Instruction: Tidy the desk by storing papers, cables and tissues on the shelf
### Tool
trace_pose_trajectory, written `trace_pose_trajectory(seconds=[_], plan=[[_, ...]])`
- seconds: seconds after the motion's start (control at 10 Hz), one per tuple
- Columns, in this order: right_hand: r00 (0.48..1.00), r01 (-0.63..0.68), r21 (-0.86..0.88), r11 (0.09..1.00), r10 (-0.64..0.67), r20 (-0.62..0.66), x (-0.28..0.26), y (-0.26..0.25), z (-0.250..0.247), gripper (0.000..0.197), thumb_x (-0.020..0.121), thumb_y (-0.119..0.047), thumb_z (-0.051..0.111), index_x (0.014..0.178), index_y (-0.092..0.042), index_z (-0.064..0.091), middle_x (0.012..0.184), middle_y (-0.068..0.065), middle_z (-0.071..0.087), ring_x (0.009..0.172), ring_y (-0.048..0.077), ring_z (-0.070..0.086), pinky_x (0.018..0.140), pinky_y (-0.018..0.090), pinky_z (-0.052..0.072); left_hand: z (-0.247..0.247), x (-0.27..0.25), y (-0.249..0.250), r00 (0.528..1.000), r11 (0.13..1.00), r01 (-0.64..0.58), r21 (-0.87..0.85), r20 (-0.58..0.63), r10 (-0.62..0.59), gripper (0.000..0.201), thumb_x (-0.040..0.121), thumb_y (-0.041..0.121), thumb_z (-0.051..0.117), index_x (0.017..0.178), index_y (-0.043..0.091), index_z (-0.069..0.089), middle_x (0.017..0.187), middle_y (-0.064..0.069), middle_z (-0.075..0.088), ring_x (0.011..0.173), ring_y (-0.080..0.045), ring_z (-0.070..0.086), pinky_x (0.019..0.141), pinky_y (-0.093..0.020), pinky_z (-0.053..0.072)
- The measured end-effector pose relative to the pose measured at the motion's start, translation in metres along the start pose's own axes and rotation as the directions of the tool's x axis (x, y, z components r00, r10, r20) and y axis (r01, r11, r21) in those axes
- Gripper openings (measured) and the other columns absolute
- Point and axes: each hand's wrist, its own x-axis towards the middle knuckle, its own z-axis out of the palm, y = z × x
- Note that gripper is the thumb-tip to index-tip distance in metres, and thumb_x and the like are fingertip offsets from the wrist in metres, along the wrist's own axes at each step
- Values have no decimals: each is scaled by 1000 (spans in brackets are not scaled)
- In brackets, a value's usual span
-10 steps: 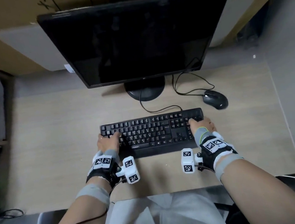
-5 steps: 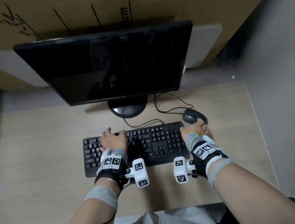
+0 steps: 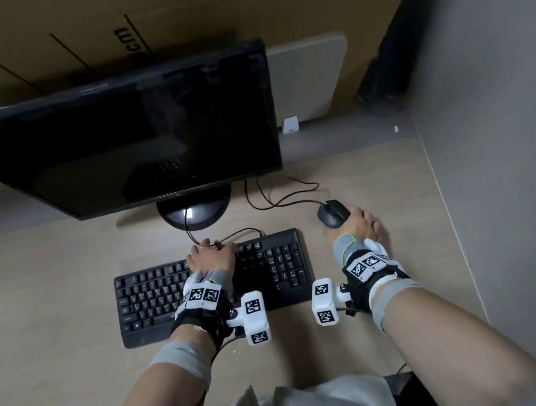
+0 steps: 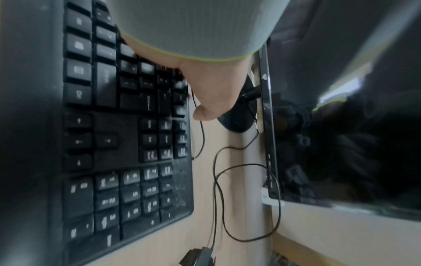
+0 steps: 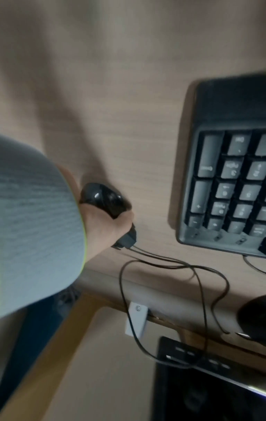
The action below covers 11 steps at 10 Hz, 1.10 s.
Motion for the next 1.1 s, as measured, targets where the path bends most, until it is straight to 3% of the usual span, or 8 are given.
trace_pose_trajectory(seconds=[0.1,0.2,0.3,0.4,0.5,0.8,1.0,1.1], plan=[[978,-160,159,974,178,-105,-5,31,-23,58,66,-54,68,111,-19,61,118,10,61,114,34,53,97,41,41,7,-19,19,999,999,-42,-26,25,43,65,83,37,60,143,15,48,150,-12,41,140,-33,33,115,-39,25],[871,-396,355,847,469,-147,0,76,-48,68,73,-49,68,123,-7,50,123,18,57,116,37,53,97,44,44,19,-40,34,990,995,-104,-14,92,104,67,84,42,57,144,14,47,149,-15,43,139,-35,35,115,-41,26],[797,-561,331,758,603,-31,-4,113,-59,77,77,-41,72,131,3,40,131,21,50,125,38,47,100,48,38,32,-59,36,972,986,-166,-22,164,168,69,82,46,54,142,13,48,148,-13,45,136,-36,40,111,-42,33],[875,-483,208,851,478,75,-19,119,-41,80,65,-46,79,123,-1,47,125,18,55,117,39,54,98,48,46,42,-70,29,974,984,-178,-12,139,178,59,84,39,59,136,14,53,150,-11,40,137,-36,38,112,-42,31],[920,-392,186,901,379,99,-30,108,-27,81,59,-39,83,120,-2,45,123,18,55,115,38,55,97,46,47,42,-74,17,979,985,-163,-49,118,168,67,85,38,64,146,16,45,158,-9,31,142,-34,31,116,-44,25],[950,-308,1,951,307,47,-50,108,-9,80,62,-35,83,123,-5,41,133,18,44,126,36,39,103,41,35,29,-72,-26,953,934,-154,-323,201,227,76,84,25,68,152,17,35,164,2,17,148,-22,23,120,-42,22],[964,-266,55,962,267,-17,-67,90,-25,80,58,-38,81,125,-15,44,132,13,45,123,34,37,101,45,36,7,-99,-21,964,831,-87,-549,164,209,77,86,13,64,153,17,27,142,-3,48,122,-17,47,100,-24,33],[987,-149,141,979,155,-39,-75,55,-38,71,63,-36,79,122,-15,47,131,12,48,124,32,38,102,42,33,-8,-107,-16,962,812,-105,-575,147,229,75,83,23,66,150,19,34,146,-5,47,128,-23,48,107,-31,36]])
